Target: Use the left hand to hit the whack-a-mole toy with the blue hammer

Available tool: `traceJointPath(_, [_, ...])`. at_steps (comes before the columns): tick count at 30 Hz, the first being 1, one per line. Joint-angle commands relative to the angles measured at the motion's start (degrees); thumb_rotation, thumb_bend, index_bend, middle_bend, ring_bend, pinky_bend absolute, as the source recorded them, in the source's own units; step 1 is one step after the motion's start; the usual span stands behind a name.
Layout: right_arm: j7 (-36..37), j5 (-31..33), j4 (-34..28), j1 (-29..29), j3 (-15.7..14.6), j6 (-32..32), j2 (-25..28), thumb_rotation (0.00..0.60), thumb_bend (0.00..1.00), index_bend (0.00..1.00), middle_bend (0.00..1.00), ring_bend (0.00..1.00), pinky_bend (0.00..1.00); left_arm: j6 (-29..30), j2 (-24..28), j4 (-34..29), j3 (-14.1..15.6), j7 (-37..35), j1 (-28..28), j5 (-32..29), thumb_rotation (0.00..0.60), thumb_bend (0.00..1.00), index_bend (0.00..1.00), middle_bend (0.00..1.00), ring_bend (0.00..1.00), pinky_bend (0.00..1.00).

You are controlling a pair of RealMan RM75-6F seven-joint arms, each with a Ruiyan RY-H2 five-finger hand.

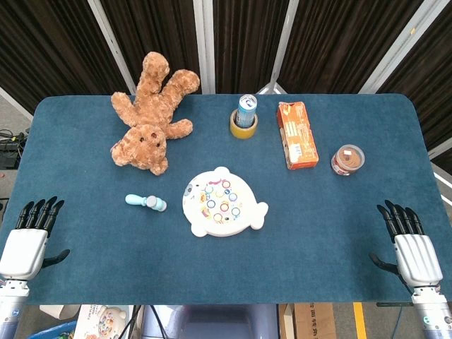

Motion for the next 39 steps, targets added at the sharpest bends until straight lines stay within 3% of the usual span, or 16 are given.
traceJointPath(1, [0.0,-0.04,-0.02,0.01,-0.02,-0.02,0.03,0.6,0.19,0.0,0.0,0.0,0.0,-0.01,0.01,0.0,0.01,-0.02,0.01,-0.03,0.6,0.04,0.0,0.0,0.0,0.0])
traceJointPath(14, [-0.17,0.03,-0.18,0.06,-0.07,-0.27,0.06,0.6,0.19,0.0,0.0,0.0,0.0,-1.13,0.19,-0.51,-0.04,0.01,-0.45,-0.58,0.6,0.04,0.0,0.0,0.0,0.01])
traceJointPath(19, [0.12,0.77,-0.19,0.11,0.22,-0.53,0.04,0.6,0.19,0.0,0.0,0.0,0.0,-3.24,0.22,-3.02,-1.62,1.25,-2.72,-1.02,0.6,0.05,0.01,0.0,0.0,0.05])
traceJointPath(23, [0.23,0.61,-0.29,0.12,0.15,-0.55,0.06,0.6,0.19,0.0,0.0,0.0,0.0,-6.65,-0.11,-6.34,-4.11,5.7,-6.18,-2.82,0.6,0.1,0.08,0.0,0.0,0.09])
traceJointPath(28, [0.4,0.58,-0.24,0.23,0.11,-0.8,0.02,0.6,0.19,0.0,0.0,0.0,0.0,-11.97,-2.2,-9.15,-7.89,12.71,-10.84,-9.96,0.6,0.14,0.23,0.08,0.02,0.15])
traceJointPath(34, [1.07,0.83,-0.41,0.15,0.19,-0.78,0.29,0.6,0.19,0.0,0.0,0.0,0.0,-16.25,-7.04,-8.07,-11.45,21.69,-16.36,-20.13,0.6,0.18,0.35,0.13,0.02,0.15])
traceJointPath(39, [1.15,0.91,-0.45,0.23,0.17,-1.02,0.28,0.6,0.19,0.0,0.0,0.0,0.0,-17.44,-11.25,-5.19,-12.91,27.82,-20.11,-26.35,0.6,0.2,0.36,0.15,0.03,0.15])
